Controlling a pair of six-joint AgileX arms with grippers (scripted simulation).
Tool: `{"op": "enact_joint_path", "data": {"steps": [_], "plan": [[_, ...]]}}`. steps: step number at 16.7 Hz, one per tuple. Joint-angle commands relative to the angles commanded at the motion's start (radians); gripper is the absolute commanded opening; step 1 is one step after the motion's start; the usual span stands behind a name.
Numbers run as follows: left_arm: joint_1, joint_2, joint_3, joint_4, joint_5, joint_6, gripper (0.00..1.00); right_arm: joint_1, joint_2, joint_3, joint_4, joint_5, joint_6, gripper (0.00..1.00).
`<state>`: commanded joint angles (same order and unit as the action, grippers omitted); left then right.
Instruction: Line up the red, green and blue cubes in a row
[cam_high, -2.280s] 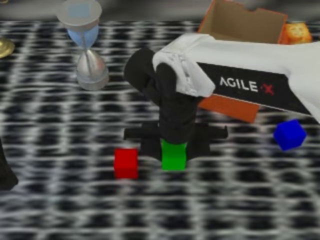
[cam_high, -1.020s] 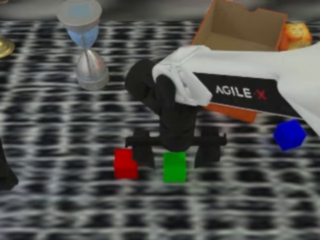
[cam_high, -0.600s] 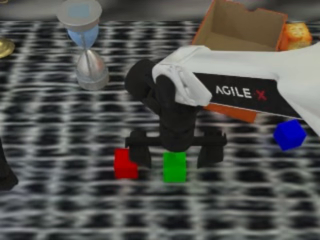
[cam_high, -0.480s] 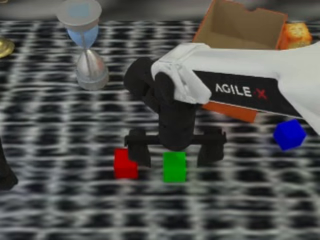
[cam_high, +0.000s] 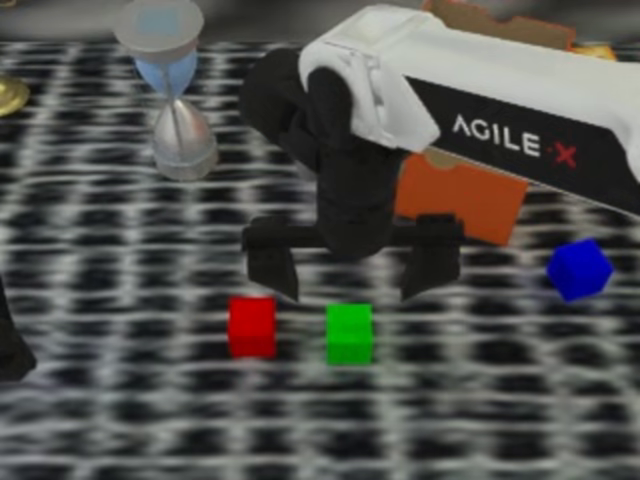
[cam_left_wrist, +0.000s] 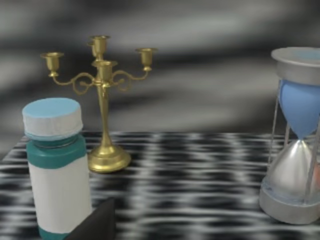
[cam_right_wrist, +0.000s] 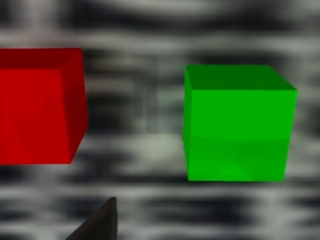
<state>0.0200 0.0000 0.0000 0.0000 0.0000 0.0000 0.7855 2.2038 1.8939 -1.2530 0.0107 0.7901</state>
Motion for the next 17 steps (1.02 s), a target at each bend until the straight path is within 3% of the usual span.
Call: {"op": "enact_joint_path", "data": {"steps": [7,11,17], "plan": [[0.0,0.0,0.0,0.0,0.0,0.0,1.0,-0.052,-0.01,-0.026,0.014,0.0,-0.069,1.0],[0.0,0.0,0.0,0.0,0.0,0.0,1.0,-0.189,-0.05,-0.102,0.047,-0.002,-0.278,1.0],[0.0,0.0,0.0,0.0,0.0,0.0,1.0,-0.448,-0.126,-0.259,0.107,-0.006,-0.709,1.0]]}}
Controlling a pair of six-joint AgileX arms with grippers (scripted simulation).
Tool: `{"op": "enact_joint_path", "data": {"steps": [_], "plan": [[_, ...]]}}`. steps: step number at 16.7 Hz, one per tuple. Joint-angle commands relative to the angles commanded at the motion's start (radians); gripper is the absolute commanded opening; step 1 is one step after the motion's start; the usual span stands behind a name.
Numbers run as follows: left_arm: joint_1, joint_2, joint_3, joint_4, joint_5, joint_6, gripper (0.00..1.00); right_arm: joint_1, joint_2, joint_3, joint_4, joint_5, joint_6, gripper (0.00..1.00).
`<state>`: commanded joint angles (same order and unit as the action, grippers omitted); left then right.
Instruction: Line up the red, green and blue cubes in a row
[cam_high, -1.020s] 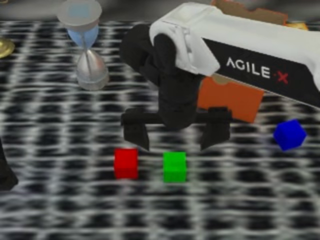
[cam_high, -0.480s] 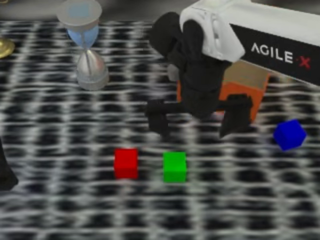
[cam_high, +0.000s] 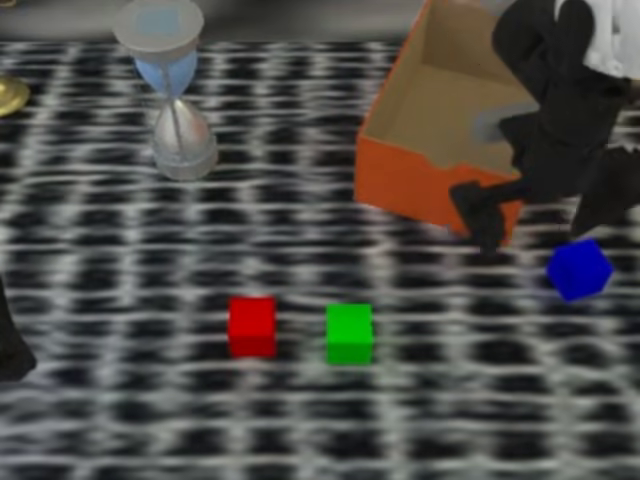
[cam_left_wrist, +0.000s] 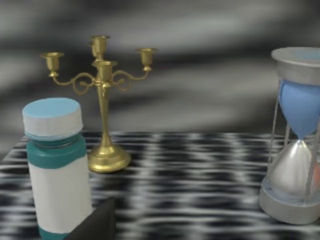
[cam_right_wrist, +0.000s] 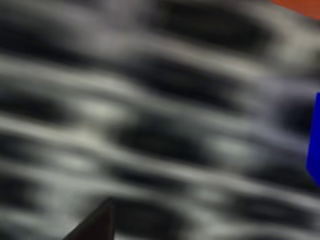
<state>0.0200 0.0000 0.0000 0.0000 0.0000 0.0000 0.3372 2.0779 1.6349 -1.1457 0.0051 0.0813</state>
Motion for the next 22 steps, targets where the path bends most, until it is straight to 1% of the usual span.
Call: {"op": "enact_joint_path", "data": {"steps": [3,6,12,14,19,22], "plan": [[0.0,0.0,0.0,0.0,0.0,0.0,1.0,-0.102,-0.038,-0.059,0.03,-0.002,-0.148,1.0],[0.0,0.0,0.0,0.0,0.0,0.0,1.0,-0.147,-0.057,-0.084,0.045,-0.003,-0.201,1.0],[0.0,0.0,0.0,0.0,0.0,0.0,1.0,-0.143,-0.046,-0.091,0.06,-0.003,-0.199,1.0],[0.0,0.0,0.0,0.0,0.0,0.0,1.0,-0.144,-0.026,-0.121,0.113,-0.003,-0.199,1.0],[0.0,0.0,0.0,0.0,0.0,0.0,1.0,-0.145,0.051,-0.234,0.306,-0.003,-0.198,1.0],[0.0,0.0,0.0,0.0,0.0,0.0,1.0,-0.145,0.073,-0.267,0.358,-0.002,-0.198,1.0]]}}
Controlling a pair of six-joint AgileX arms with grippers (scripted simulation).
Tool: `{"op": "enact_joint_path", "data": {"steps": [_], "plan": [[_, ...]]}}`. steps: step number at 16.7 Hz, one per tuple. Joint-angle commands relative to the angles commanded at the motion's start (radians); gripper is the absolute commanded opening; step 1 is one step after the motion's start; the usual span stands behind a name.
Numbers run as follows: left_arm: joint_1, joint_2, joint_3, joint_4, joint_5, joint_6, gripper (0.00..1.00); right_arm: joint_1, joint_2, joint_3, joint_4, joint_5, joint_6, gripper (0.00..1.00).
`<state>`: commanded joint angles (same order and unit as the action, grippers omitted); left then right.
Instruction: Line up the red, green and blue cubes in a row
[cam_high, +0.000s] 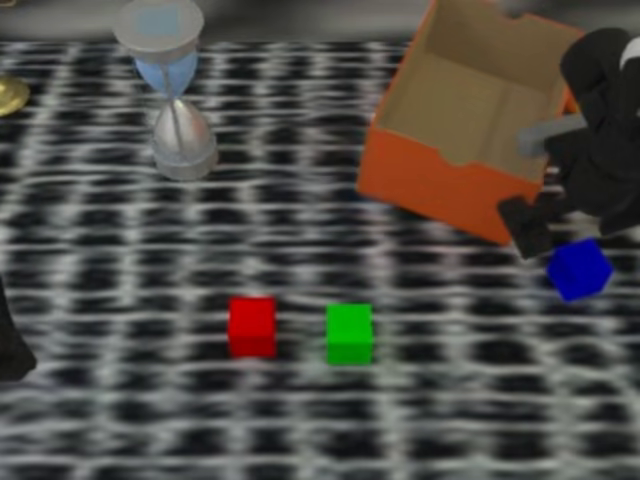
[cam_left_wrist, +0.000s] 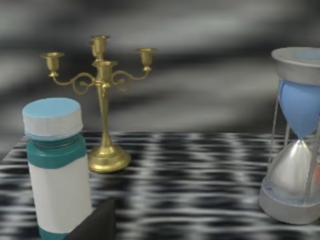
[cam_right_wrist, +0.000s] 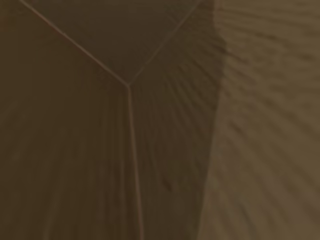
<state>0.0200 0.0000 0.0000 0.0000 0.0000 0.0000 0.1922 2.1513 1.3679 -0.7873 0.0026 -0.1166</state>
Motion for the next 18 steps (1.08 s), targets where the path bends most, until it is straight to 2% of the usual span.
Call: {"op": "enact_joint_path", "data": {"steps": [3,16,18], "plan": [[0.0,0.0,0.0,0.0,0.0,0.0,1.0,0.0,0.0,0.0,0.0,0.0,0.0,1.0],[0.0,0.0,0.0,0.0,0.0,0.0,1.0,0.0,0.0,0.0,0.0,0.0,0.0,0.02],[0.0,0.0,0.0,0.0,0.0,0.0,1.0,0.0,0.0,0.0,0.0,0.0,0.0,0.0]]}}
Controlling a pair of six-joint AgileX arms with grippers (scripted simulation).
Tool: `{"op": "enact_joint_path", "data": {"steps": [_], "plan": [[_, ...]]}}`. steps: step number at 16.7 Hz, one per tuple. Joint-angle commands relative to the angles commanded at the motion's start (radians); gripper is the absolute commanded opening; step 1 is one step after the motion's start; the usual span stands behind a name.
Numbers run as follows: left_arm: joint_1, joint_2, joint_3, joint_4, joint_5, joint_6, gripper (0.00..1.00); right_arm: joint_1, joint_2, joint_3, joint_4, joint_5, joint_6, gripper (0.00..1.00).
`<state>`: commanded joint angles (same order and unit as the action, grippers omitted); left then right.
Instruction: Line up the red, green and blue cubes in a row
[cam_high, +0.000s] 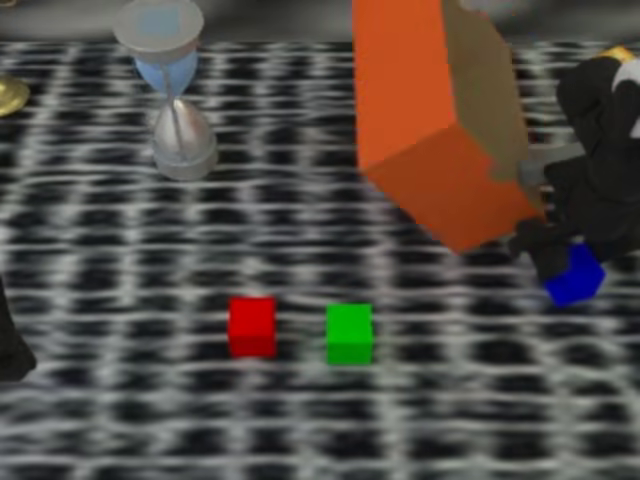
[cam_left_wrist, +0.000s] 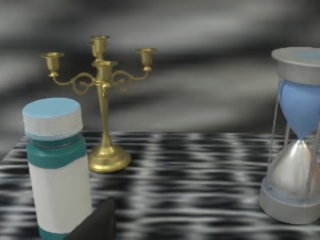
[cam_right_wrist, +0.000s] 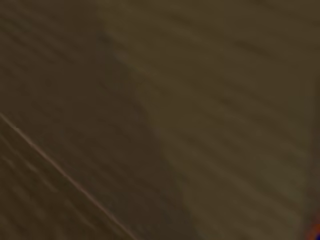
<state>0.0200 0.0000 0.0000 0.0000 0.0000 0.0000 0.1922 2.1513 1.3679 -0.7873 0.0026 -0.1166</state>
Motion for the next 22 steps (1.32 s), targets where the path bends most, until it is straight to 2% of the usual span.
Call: {"op": "enact_joint_path", "data": {"steps": [8,16,22], "plan": [[0.0,0.0,0.0,0.0,0.0,0.0,1.0,-0.001,-0.029,0.024,-0.005,-0.006,0.004,0.0],[0.0,0.0,0.0,0.0,0.0,0.0,1.0,0.007,-0.121,0.164,-0.239,-0.007,0.001,0.0],[0.0,0.0,0.0,0.0,0.0,0.0,1.0,0.012,-0.121,0.17,-0.246,-0.007,0.017,0.0]]}}
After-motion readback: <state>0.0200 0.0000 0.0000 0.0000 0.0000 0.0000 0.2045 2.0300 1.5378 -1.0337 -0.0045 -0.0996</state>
